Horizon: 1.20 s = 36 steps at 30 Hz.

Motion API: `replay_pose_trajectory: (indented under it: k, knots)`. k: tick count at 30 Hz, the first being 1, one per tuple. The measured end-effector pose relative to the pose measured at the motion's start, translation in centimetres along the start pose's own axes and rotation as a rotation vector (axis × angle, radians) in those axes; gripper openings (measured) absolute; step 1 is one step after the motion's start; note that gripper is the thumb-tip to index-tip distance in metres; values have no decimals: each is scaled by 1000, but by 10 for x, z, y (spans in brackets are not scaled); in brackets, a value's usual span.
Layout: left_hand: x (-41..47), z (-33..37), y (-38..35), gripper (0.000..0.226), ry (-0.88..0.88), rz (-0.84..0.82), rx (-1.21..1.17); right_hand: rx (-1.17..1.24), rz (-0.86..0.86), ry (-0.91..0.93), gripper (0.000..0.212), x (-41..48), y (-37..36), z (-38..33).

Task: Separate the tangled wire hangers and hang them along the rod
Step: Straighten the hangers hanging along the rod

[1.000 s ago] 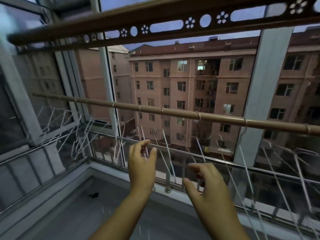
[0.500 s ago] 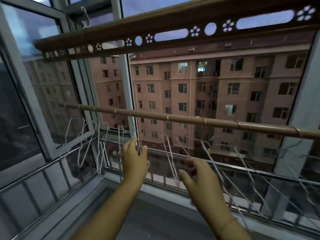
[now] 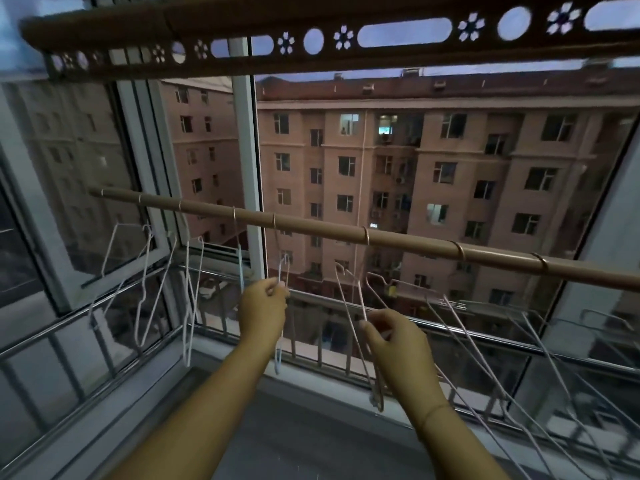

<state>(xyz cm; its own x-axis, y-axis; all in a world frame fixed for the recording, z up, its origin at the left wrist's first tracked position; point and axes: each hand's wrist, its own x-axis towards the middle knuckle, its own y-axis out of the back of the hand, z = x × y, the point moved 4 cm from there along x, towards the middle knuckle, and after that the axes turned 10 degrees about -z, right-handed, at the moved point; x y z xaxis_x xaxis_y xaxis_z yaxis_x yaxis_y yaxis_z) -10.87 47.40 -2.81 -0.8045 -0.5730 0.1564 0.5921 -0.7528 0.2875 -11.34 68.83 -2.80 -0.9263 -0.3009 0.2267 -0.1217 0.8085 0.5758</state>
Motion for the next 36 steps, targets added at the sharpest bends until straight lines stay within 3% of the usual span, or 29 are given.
replay_pose_trajectory:
  k: [12, 17, 19, 24, 28, 36]
  knots:
    - [-16, 4, -22, 23, -100, -109, -21, 130, -1, 6, 19, 8, -6, 2]
    - [-20, 9, -23, 25, -97, -114, -17, 159, 3, -18, 8, 9, -1, 7]
    - [-22, 12, -21, 30, -105, -115, 18, 145, 43, -21, 17, 8, 1, 6]
    - [-31, 20, -6, 43, -188, -75, 109, 40, 182, 156, 37, 3, 8, -21]
    - [-35, 17, 19, 43, -261, -59, 108, 10, 128, 294, 39, 1, -8, -51]
    - [-11, -12, 96, 37, -275, 30, 111, -29, 46, 390, 42, 9, -71, -98]
